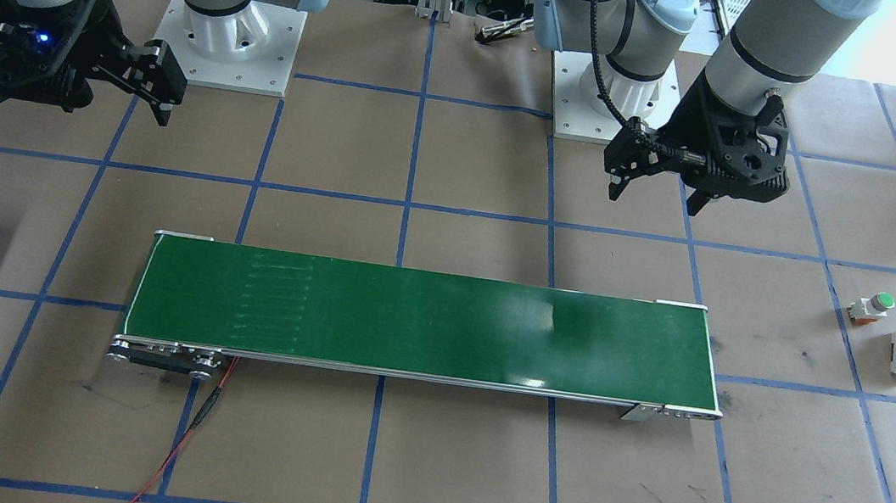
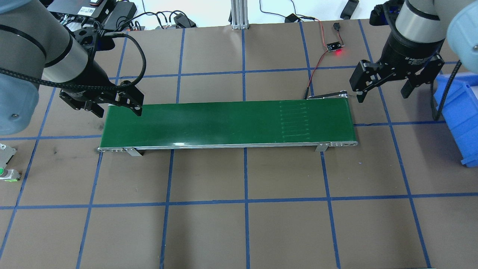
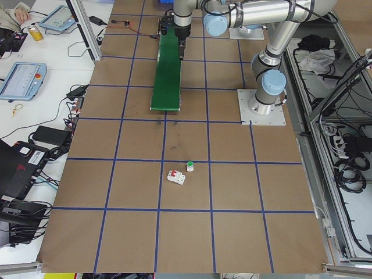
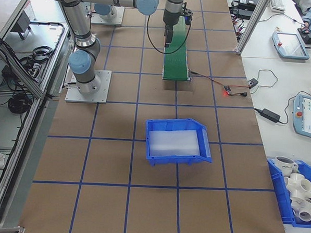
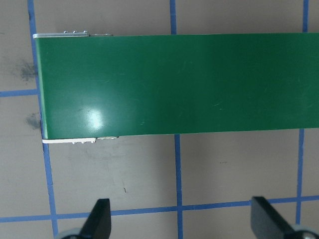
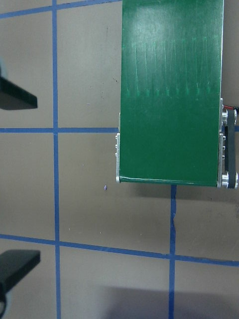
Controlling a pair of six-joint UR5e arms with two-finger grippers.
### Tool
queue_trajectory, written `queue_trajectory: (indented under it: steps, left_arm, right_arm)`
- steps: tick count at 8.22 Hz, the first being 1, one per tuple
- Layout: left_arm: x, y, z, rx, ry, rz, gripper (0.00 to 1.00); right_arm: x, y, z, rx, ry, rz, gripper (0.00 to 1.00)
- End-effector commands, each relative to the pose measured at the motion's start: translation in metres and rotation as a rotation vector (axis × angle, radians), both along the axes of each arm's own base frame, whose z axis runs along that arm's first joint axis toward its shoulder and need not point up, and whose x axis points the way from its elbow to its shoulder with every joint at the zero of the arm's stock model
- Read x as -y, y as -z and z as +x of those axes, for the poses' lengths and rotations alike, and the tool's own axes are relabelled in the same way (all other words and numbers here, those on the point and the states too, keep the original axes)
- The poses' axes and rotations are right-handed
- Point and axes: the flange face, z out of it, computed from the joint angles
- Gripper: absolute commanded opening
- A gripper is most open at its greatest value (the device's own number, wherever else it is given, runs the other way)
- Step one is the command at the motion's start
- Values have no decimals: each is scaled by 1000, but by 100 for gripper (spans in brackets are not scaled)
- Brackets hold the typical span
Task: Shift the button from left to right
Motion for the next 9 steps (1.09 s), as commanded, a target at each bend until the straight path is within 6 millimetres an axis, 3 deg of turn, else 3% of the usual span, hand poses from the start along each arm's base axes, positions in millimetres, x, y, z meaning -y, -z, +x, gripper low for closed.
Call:
queue_trajectory:
  steps: [1, 2, 3, 5, 7, 9]
  left_arm:
    - [1, -3, 8, 14, 12, 1, 100]
    - [3, -4, 30, 81, 76, 5, 100]
    - [7, -4, 75, 133, 13, 16, 100]
    - [4, 9, 187, 122, -129, 55, 100]
    - [0, 31, 268, 103, -36, 88, 100]
    - [-20, 49, 354, 112, 7, 69, 100]
  right_arm:
    - [0, 0, 0, 0, 0, 0, 100]
    - [0, 0, 0, 0, 0, 0, 100]
    - [0, 0, 1, 0, -1, 0, 100]
    - [0, 0, 1, 0, -1, 0, 100]
    - [0, 0, 0, 0, 0, 0, 100]
    - [0, 0, 1, 0, -1, 0, 100]
